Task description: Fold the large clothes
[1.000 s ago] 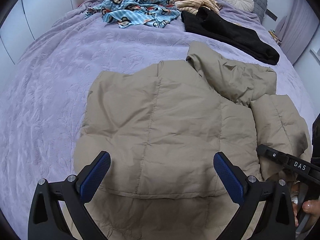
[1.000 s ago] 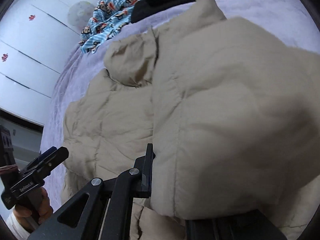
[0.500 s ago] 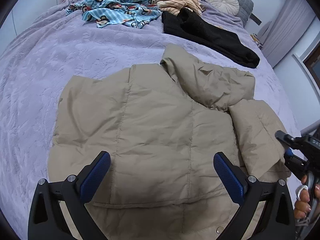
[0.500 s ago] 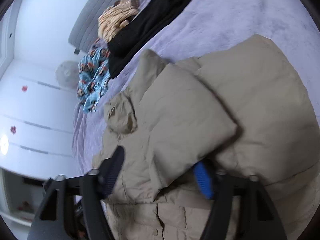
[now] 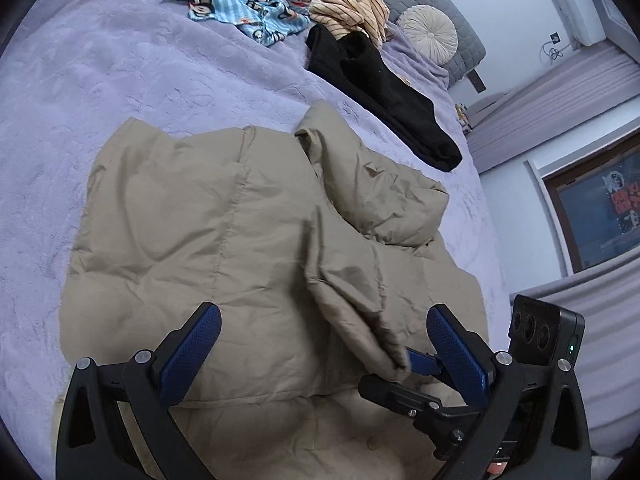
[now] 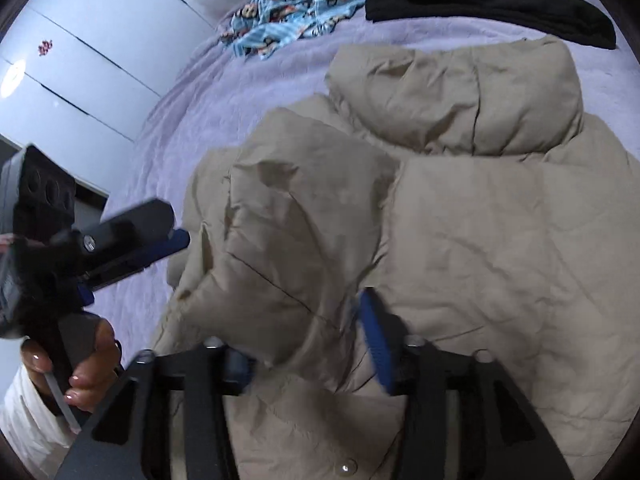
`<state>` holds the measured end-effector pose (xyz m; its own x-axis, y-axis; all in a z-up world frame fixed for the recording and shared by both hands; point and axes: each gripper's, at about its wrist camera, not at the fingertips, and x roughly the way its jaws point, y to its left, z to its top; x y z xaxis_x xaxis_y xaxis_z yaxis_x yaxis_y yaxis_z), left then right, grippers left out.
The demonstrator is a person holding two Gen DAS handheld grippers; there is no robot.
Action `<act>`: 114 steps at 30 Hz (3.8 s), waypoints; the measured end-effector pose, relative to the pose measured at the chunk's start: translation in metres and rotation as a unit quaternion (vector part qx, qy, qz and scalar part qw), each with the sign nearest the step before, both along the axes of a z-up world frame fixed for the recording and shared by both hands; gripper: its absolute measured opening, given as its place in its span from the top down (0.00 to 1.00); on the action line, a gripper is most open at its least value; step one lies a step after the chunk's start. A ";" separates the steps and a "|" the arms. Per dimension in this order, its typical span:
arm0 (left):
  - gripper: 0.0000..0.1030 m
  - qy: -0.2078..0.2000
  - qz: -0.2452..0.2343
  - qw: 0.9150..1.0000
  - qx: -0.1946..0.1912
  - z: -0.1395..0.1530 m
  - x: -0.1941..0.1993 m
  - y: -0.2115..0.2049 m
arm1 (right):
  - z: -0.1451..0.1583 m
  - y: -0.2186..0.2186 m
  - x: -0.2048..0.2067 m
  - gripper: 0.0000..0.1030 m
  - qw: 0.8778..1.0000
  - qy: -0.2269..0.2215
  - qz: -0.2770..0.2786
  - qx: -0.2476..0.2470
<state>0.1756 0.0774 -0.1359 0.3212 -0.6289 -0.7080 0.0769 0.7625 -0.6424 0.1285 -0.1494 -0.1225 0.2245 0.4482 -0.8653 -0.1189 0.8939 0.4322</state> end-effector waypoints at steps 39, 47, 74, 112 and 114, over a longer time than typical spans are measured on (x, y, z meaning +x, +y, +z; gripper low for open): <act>0.49 -0.008 -0.012 0.979 0.202 -0.015 -0.004 -0.027 | 0.002 -0.228 -0.101 0.37 0.977 0.011 -0.183 -0.110; 0.49 -0.061 -0.015 0.982 0.175 0.018 -0.008 -0.022 | 0.057 -0.228 -0.140 0.79 0.978 -0.021 -0.188 -0.092; 0.49 -0.063 -0.037 0.959 0.275 -0.022 -0.014 -0.062 | 0.024 -0.253 -0.057 0.84 0.962 -0.044 -0.225 -0.150; 0.05 -0.007 -0.005 0.944 0.329 0.015 -0.116 -0.072 | 0.046 -0.220 -0.168 0.52 0.970 0.042 -0.229 -0.071; 0.05 -0.003 -0.004 0.943 0.334 0.020 -0.122 -0.074 | 0.048 -0.217 -0.172 0.51 0.970 0.047 -0.227 -0.068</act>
